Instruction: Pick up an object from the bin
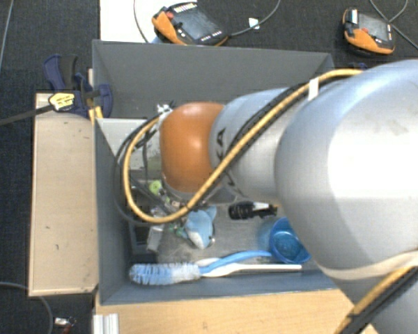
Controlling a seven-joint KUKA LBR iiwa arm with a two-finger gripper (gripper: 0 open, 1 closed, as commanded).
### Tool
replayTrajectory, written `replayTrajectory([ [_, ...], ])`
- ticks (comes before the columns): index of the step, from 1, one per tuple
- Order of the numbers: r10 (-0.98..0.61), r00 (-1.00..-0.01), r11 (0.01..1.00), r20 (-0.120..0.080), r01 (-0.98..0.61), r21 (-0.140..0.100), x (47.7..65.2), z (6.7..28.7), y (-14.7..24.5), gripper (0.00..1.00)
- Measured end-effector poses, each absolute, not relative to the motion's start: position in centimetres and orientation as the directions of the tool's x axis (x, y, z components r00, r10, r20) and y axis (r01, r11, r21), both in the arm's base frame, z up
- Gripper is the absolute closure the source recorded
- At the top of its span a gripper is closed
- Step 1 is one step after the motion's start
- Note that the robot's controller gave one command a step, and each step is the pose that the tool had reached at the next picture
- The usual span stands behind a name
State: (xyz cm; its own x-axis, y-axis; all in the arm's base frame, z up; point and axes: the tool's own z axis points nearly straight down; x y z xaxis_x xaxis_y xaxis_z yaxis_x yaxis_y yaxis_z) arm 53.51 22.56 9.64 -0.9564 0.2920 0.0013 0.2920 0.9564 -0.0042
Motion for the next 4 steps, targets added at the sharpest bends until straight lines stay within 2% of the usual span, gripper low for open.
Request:
replayTrajectory([
  [1, 0.01, -1.0, 1.0, -0.001, 0.01, 0.002, 52.4, 11.5, 20.2, 1.0],
  [2, 0.012, -1.0, 1.0, -0.001, 0.012, 0.002, 52.4, 11.5, 20.2, 1.0],
  [3, 0.024, -1.0, 1.0, -0.005, 0.024, 0.004, 52.9, 13.3, 20.1, 1.0],
  [4, 0.023, -1.0, 1.0, -0.006, 0.023, 0.004, 52.8, 12.5, 20.2, 1.0],
])
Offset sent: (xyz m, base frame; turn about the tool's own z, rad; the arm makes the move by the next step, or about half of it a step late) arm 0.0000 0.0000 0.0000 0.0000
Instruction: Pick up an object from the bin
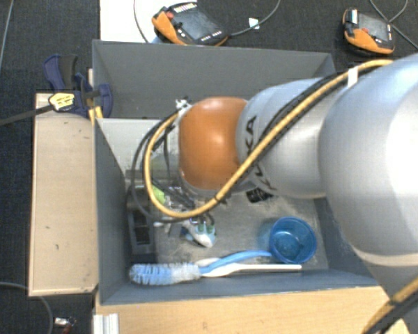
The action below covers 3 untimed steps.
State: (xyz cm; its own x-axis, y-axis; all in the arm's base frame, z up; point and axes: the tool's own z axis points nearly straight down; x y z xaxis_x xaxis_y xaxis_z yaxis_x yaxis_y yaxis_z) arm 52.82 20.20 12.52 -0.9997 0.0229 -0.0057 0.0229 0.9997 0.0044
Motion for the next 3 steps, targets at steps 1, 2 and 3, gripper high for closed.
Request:
replayTrajectory([
  [1, -0.031, -0.999, 0.999, -0.019, -0.031, 0.007, 58.8, 17.9, 19.2, 1.0],
  [2, -0.011, -1.0, 1.0, 0.006, -0.011, 0.003, 53.7, 19.7, 20.7, 1.0],
  [3, -0.004, -1.0, 1.0, -0.014, -0.004, 0.005, 55.0, 15.1, 11.0, 1.0],
])
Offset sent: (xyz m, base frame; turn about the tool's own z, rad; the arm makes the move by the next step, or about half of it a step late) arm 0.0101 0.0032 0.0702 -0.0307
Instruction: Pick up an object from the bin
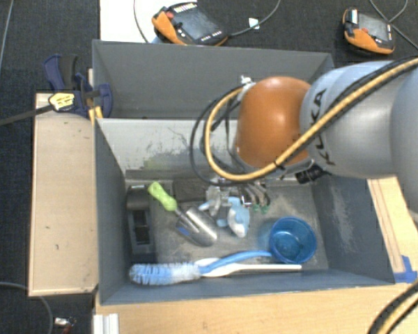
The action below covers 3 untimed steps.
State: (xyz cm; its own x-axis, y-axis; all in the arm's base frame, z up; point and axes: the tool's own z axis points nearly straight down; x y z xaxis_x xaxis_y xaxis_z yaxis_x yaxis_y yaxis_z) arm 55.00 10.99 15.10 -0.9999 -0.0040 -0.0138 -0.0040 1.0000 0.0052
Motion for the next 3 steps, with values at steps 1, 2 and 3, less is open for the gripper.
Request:
replayTrajectory([
  [1, 0.005, -1.0, 1.0, -0.008, 0.005, 0.01, 55.4, 13.4, 19.1, 1.0],
  [2, -0.004, -1.0, 1.0, -0.009, -0.004, 0.003, 55.0, 16.2, 13.8, 1.0],
  [3, 0.174, -0.985, 0.985, -0.008, 0.173, 0.011, 53.7, 12.4, 21.2, 1.0],
])
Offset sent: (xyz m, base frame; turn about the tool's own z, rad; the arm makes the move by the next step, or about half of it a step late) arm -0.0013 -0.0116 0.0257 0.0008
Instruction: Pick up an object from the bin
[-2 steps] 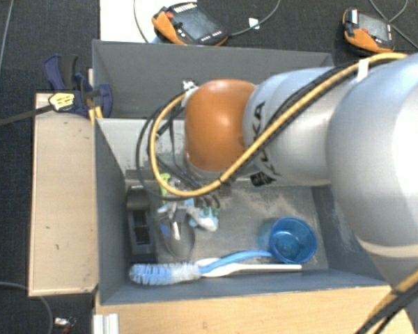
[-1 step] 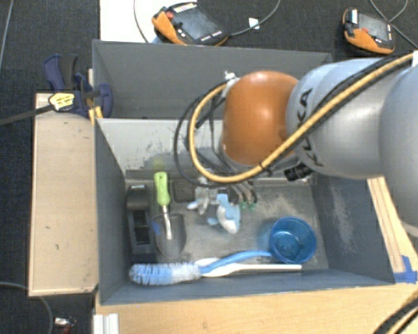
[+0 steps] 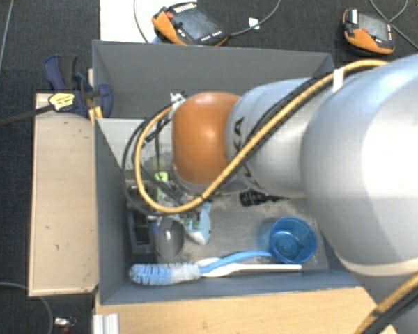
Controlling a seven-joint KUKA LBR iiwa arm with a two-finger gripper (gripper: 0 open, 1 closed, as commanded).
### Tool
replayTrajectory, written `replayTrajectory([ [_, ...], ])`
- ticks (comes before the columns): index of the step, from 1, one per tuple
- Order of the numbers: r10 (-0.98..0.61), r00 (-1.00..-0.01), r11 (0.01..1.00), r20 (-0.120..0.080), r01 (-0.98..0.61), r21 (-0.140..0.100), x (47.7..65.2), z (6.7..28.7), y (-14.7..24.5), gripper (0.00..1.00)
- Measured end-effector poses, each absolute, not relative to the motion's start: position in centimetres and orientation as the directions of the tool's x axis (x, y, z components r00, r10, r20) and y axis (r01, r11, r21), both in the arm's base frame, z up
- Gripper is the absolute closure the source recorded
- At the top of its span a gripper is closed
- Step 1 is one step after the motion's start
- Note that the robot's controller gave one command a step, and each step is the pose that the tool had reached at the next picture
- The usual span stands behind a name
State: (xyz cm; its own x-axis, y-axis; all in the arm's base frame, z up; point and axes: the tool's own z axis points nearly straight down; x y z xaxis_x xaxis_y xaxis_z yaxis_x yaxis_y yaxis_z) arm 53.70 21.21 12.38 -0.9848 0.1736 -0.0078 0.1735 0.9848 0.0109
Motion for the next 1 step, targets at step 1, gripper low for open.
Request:
replayTrajectory([
  [1, 0.07, -0.997, 0.998, -0.011, 0.07, 0.003, 54.22, 21.51, 16.21, 1.0],
])
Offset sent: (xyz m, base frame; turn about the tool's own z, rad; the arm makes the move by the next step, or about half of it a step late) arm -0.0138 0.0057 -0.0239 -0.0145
